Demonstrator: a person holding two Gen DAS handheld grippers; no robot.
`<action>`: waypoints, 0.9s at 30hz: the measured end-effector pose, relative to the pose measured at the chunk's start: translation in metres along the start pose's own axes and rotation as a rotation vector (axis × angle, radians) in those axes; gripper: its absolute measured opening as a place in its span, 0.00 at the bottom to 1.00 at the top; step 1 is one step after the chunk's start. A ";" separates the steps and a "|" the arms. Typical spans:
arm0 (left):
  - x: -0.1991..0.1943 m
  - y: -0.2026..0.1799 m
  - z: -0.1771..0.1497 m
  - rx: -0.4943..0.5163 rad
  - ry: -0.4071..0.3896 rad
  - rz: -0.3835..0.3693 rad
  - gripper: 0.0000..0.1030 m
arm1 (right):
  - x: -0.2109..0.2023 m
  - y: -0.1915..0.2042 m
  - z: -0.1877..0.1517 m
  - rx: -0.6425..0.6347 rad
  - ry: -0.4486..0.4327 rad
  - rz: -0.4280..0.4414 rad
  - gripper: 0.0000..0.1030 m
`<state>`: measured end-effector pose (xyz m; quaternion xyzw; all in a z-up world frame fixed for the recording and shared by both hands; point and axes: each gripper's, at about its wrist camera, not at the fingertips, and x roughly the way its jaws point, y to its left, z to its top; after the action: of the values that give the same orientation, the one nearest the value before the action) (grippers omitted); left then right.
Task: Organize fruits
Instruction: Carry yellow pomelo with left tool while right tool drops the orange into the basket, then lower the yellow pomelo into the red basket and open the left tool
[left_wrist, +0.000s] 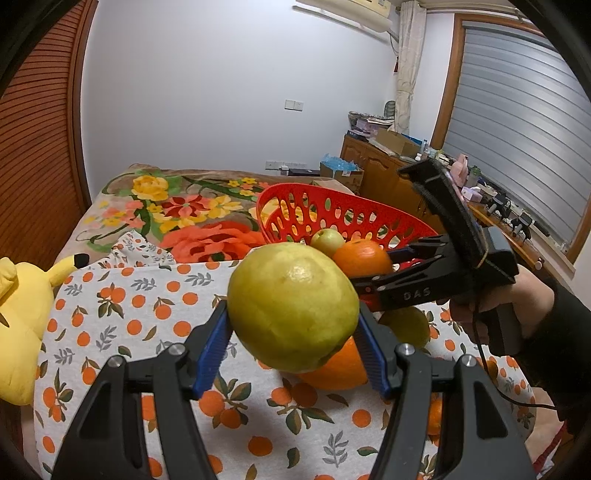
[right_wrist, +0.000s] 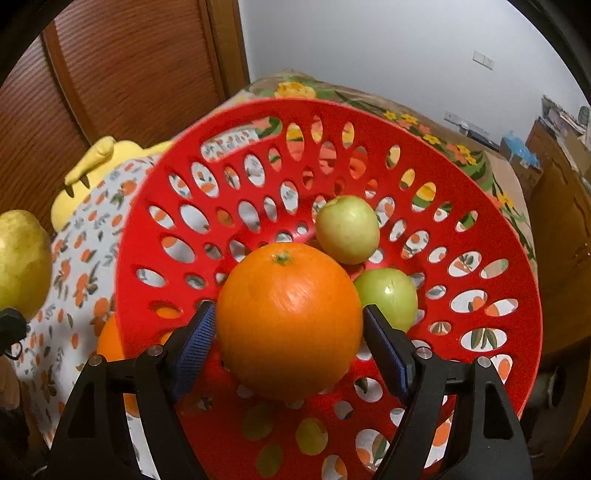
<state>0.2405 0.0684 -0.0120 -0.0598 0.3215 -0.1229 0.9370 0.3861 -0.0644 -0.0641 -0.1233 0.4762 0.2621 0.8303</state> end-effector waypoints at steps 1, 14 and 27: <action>0.000 0.000 0.000 0.000 0.000 -0.001 0.62 | -0.004 -0.002 0.001 0.005 -0.014 0.000 0.81; 0.017 -0.015 0.015 0.030 0.009 -0.006 0.62 | -0.074 -0.050 -0.010 0.126 -0.200 -0.019 0.83; 0.066 -0.065 0.039 0.113 0.063 -0.070 0.62 | -0.113 -0.085 -0.047 0.183 -0.277 -0.068 0.83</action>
<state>0.3026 -0.0108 -0.0080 -0.0143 0.3412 -0.1753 0.9234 0.3526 -0.1925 0.0040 -0.0261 0.3746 0.2038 0.9041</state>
